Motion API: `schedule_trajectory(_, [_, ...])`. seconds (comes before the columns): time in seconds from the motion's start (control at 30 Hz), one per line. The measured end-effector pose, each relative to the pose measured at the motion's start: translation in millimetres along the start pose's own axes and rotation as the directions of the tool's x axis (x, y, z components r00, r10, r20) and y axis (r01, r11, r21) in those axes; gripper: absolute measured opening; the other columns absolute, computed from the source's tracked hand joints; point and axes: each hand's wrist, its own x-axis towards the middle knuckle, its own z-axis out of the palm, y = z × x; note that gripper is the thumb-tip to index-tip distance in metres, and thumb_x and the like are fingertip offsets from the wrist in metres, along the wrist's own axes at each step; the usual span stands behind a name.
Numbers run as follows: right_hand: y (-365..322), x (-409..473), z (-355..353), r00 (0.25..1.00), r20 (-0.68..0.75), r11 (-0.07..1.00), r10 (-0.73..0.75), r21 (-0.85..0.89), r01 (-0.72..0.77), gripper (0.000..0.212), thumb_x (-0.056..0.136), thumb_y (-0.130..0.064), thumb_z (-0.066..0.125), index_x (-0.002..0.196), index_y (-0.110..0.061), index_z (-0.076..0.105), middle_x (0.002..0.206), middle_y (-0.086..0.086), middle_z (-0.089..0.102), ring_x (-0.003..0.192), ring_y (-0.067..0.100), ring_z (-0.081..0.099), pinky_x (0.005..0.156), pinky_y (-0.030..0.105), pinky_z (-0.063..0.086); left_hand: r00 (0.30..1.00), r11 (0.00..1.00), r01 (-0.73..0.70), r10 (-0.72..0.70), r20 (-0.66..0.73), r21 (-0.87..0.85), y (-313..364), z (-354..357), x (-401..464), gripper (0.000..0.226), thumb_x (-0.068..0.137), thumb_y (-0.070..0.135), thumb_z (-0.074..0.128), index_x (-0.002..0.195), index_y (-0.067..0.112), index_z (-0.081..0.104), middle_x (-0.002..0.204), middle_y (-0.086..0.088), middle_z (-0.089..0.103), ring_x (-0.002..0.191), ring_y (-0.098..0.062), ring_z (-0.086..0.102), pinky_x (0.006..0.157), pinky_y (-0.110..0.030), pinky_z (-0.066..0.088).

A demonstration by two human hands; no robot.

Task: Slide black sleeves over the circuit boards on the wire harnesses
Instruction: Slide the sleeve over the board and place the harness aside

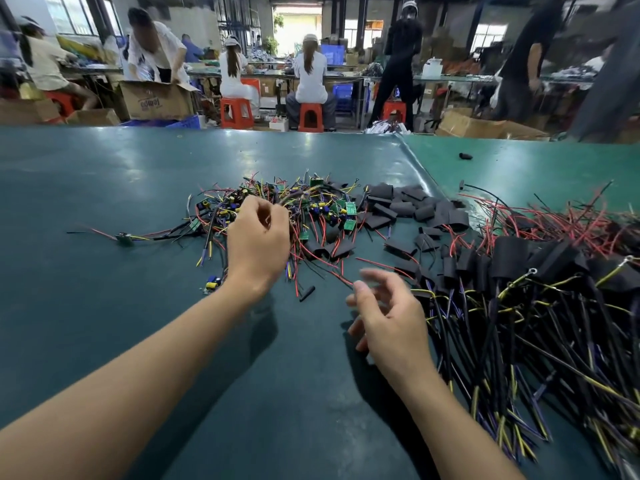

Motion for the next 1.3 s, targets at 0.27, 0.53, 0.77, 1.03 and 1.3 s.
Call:
schedule_trajectory(0.27, [8.1, 5.9, -5.0, 0.999, -0.027, 0.984, -0.025, -0.180, 0.020, 0.058, 0.088, -0.011, 0.070, 0.139, -0.028, 0.048, 0.110, 0.000, 0.060, 0.076, 0.016, 0.067, 0.068, 0.040, 0.060, 0.860, 0.928, -0.295, 0.362, 0.359, -0.229, 26.0, -21.2, -85.0, 0.024, 0.090, 0.037, 0.047, 0.081, 0.016, 0.053, 0.067, 0.003, 0.065, 0.057, -0.018, 0.064, 0.053, -0.039, 0.051])
schedule_trajectory(0.53, [1.2, 7.3, -11.5, 0.998, -0.007, 0.995, 0.054, 0.081, -0.054, 0.030, 0.087, -0.003, 0.065, 0.117, -0.003, 0.064, 0.104, 0.012, 0.068, 0.086, 0.019, 0.068, 0.078, 0.036, 0.057, 0.723, 0.852, -0.291, 0.494, 0.483, -0.436, 52.6, -14.2, -98.1, 0.024, 0.090, 0.027, 0.051, 0.085, 0.005, 0.057, 0.071, -0.006, 0.063, 0.058, -0.032, 0.060, 0.053, -0.042, 0.051])
schedule_trajectory(0.77, [-16.6, 13.4, -18.1, 0.967, -0.224, 0.863, 0.120, 0.505, 0.009, 0.011, 0.097, -0.008, 0.055, 0.094, -0.003, 0.064, 0.090, 0.010, 0.071, 0.066, 0.015, 0.070, 0.058, 0.026, 0.055, 0.587, 0.790, -0.418, 0.612, 0.530, -0.449, 33.7, 6.2, -76.2, 0.055, 0.101, 0.048, 0.038, 0.080, 0.004, 0.063, 0.073, -0.004, 0.064, 0.062, -0.010, 0.057, 0.060, -0.025, 0.046])
schedule_trajectory(1.03, [-22.9, 16.6, -20.1, 0.969, -0.234, 0.787, 0.081, 0.611, 0.082, 0.024, 0.098, 0.008, 0.045, 0.110, -0.008, 0.058, 0.115, 0.022, 0.066, 0.089, 0.030, 0.074, 0.059, 0.025, 0.057, 0.706, 0.771, -0.538, 0.192, 0.682, 0.340, -12.3, 74.8, -2.6, 0.033, 0.098, 0.024, 0.050, 0.126, 0.008, 0.057, 0.126, -0.012, 0.060, 0.118, -0.029, 0.047, 0.103, -0.039, 0.037])
schedule_trajectory(1.3, [-27.4, 17.1, -26.6, 0.935, -0.344, 0.781, 0.087, 0.606, 0.151, 0.012, 0.101, -0.007, 0.049, 0.108, -0.014, 0.057, 0.102, 0.017, 0.073, 0.070, 0.024, 0.073, 0.051, 0.024, 0.054, 0.654, 0.437, -0.714, 0.134, 0.745, 0.548, -14.4, 78.6, 5.7, 0.032, 0.099, 0.034, 0.048, 0.110, 0.011, 0.067, 0.118, -0.005, 0.064, 0.113, -0.029, 0.048, 0.092, -0.040, 0.043])
